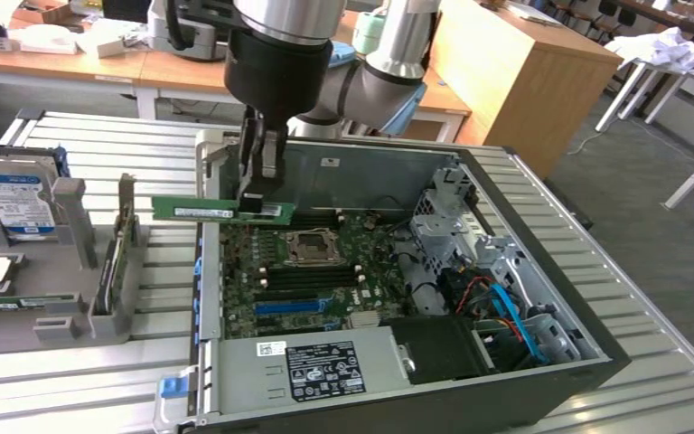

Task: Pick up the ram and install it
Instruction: 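Pick up the ram and move it above insertion slot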

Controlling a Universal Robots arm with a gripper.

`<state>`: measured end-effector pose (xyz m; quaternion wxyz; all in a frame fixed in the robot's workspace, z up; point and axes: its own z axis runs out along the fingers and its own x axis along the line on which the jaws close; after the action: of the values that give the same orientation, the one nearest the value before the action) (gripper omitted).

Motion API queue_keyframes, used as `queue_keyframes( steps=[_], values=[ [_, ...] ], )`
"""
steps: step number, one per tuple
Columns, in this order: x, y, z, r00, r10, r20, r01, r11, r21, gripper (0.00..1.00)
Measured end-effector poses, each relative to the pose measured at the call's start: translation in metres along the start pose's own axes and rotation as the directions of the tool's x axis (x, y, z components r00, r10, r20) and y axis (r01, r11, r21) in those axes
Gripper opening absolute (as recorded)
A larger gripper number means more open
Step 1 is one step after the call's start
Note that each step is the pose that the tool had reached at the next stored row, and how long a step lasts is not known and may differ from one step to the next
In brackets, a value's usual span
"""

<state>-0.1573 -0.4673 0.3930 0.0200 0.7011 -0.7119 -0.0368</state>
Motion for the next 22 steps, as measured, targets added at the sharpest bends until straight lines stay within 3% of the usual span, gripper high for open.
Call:
queue_keyframes(
  steps=[6, 11, 22],
  values=[
    [0.0, -0.0009, -0.0001, 1.0, -0.001, -0.0001, 0.001, 1.0, 0.0003, 0.12],
    [0.0, -0.0072, -0.0006, 1.0, -0.005, -0.0005, 0.005, 1.0, 0.0003, 0.12],
    [-0.001, -0.032, -0.0024, 0.9997, -0.025, -0.002, 0.025, 0.9997, 0.0, 0.12]
  ],
)
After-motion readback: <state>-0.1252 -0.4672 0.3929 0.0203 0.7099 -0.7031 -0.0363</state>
